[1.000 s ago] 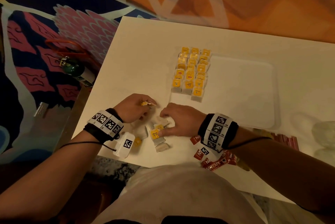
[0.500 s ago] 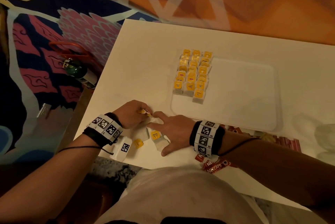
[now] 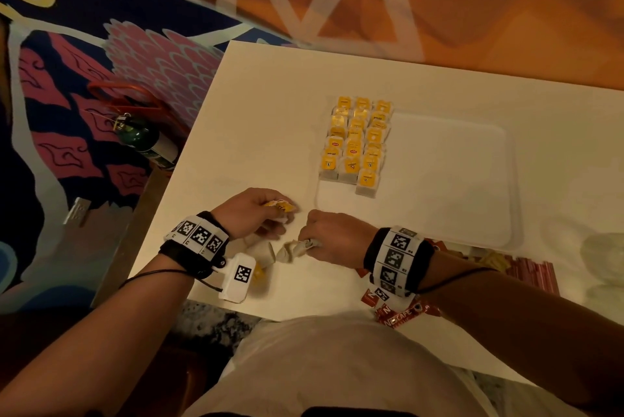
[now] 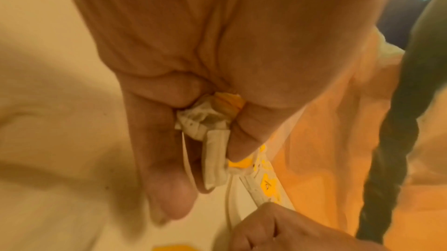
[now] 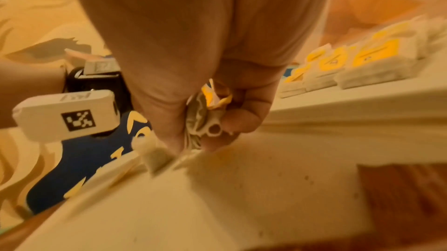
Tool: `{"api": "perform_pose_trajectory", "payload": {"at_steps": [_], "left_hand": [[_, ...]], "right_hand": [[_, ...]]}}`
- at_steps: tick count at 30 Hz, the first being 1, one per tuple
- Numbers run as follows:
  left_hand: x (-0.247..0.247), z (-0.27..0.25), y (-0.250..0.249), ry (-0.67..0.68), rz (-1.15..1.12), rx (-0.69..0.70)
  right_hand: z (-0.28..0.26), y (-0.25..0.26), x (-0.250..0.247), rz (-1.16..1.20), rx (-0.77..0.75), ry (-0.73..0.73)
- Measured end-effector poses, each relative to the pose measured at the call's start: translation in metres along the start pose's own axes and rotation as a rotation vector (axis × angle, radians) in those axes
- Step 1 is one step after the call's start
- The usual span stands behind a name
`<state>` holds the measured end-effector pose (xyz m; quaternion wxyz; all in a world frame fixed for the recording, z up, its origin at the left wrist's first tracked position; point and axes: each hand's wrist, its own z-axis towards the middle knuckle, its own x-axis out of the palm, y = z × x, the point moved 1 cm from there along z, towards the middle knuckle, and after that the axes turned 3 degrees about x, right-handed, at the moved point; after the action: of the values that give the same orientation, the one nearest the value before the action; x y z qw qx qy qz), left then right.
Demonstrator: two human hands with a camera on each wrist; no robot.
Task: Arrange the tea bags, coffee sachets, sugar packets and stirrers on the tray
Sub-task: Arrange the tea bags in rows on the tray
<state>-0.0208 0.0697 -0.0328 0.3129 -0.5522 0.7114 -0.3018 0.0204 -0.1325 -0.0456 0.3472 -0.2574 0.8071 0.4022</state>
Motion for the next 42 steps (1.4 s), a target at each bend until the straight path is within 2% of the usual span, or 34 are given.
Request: {"api": "perform_pose_trajectory", "payload": {"at_steps": [7,12,16,20,24,27,33,39,42], "left_hand": [[0.013,0.008,-0.011,0.035,-0.148,0.002],[0.028,0.013,-0.025,0.133,-0.408,0.009],[0.036,0.016,-0.04,0.264,-0.581,0.015],[0.041,0.016,-0.051,0.362,-0.581,0.036],[0.055,0.017,-0.057,0.287,-0.274,0.121],[0.062,0.022,-0.055,0.252,-0.227,0.144],[0.064,0.028,-0.051,0.215,-0.402,0.171],[0.062,0.028,-0.051,0.188,-0.565,0.195],[0.062,0.029,-0.05,0.157,-0.594,0.198]], "right_hand": [[-0.023,-0.008,-0.036,0.256,-0.026,-0.203],[-0.032,-0.013,-0.05,0.409,-0.023,-0.385],[-0.035,-0.018,-0.053,0.452,0.002,-0.418],[-0.037,-0.024,-0.051,0.463,0.011,-0.411],[-0.04,-0.026,-0.051,0.458,-0.015,-0.409],[-0.042,-0.029,-0.052,0.442,-0.025,-0.417],[-0.047,-0.035,-0.055,0.471,-0.021,-0.496],[-0.055,-0.045,-0.055,0.656,0.207,-0.607],[-0.056,-0.047,-0.052,0.818,0.242,-0.553]]}}
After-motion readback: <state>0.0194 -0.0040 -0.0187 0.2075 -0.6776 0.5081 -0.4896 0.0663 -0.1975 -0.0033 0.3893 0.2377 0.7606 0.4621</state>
